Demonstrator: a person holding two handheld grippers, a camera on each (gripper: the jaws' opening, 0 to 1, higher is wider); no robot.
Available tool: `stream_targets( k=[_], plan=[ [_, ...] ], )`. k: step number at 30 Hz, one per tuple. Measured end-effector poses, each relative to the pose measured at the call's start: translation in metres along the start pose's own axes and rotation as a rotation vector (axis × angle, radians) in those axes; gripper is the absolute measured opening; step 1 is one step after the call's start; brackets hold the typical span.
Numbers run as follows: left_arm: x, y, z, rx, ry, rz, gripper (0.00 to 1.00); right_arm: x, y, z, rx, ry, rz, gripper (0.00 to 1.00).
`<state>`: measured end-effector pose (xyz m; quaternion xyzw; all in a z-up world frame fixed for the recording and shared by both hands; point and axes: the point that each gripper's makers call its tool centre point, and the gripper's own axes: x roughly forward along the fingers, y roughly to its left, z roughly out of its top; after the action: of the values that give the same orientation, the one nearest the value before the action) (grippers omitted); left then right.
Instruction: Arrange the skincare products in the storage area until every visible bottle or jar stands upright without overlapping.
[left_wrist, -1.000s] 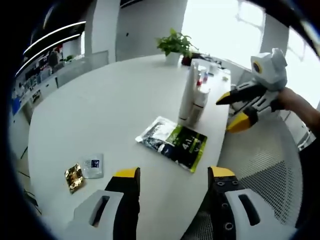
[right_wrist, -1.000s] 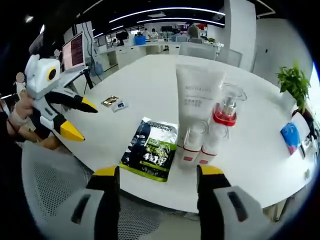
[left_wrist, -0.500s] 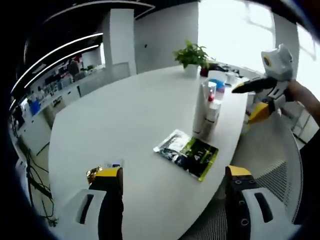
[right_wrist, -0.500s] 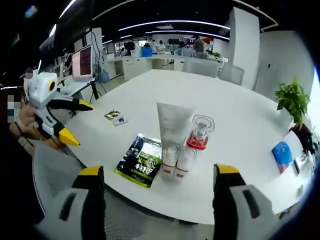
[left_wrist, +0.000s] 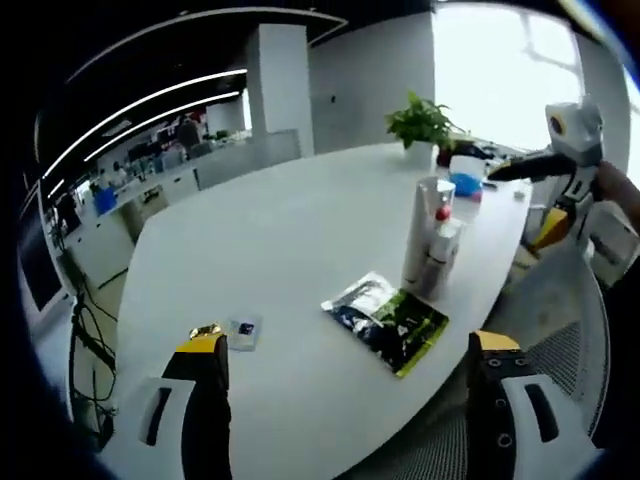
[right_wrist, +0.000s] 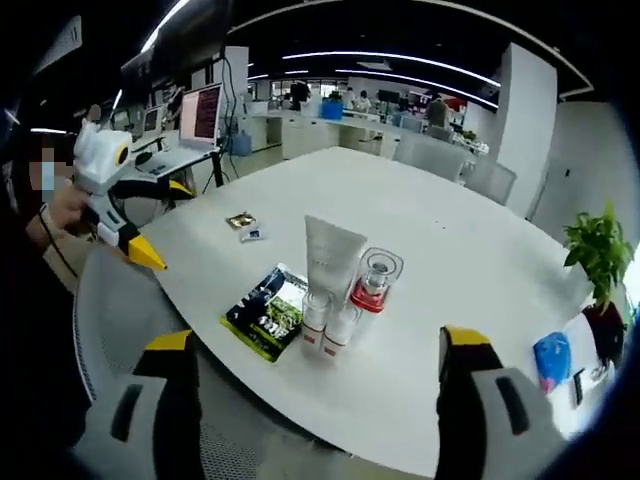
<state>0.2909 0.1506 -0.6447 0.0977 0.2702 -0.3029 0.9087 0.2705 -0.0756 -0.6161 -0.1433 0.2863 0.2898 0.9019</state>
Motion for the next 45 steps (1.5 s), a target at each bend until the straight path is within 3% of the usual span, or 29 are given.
stream_targets(
  k=[6,10,15,22,25,28,32,37,40,42,44,45],
  plan=[
    [-0.004,-0.003,-0.004,0.011,0.018,0.030,0.97,0.001,-0.001,-0.007,-0.045,0.020,0.030,1.00],
    [-0.003,-0.006,-0.005,0.014,0.023,0.034,0.97,0.001,-0.004,-0.004,-0.035,-0.008,0.052,1.00],
    [-0.004,-0.005,-0.011,0.055,0.071,0.038,0.97,0.005,-0.006,-0.004,-0.059,-0.011,0.061,1.00],
    [0.007,0.009,-0.007,0.059,0.079,0.025,0.97,0.006,-0.010,-0.005,0.004,-0.022,0.057,0.99],
    [0.012,0.014,-0.006,0.067,0.083,0.022,0.97,0.005,-0.012,-0.005,0.019,-0.032,0.055,0.88],
    [0.016,0.019,-0.008,0.072,0.091,0.012,0.97,0.008,-0.014,-0.007,0.023,-0.009,0.050,0.87],
    [0.026,0.037,-0.013,0.087,0.121,0.007,0.97,0.013,-0.014,-0.005,0.049,-0.014,0.051,0.81],
    [0.039,0.064,-0.019,0.105,0.150,-0.007,0.97,0.023,-0.014,-0.006,0.059,0.010,0.049,0.83],
    [0.054,0.076,-0.024,0.212,0.169,-0.063,0.97,0.026,-0.014,-0.004,0.077,0.007,0.042,0.82],
    [0.061,0.076,-0.029,0.184,0.198,-0.112,0.96,0.027,-0.016,-0.004,0.082,0.010,0.030,0.81],
    [0.069,0.084,-0.032,0.088,0.237,-0.102,0.87,0.029,-0.018,-0.006,0.088,0.022,0.011,0.81],
    [0.076,0.086,-0.032,0.082,0.237,-0.119,0.84,0.029,-0.018,-0.006,0.090,0.025,0.009,0.82]
  ],
)
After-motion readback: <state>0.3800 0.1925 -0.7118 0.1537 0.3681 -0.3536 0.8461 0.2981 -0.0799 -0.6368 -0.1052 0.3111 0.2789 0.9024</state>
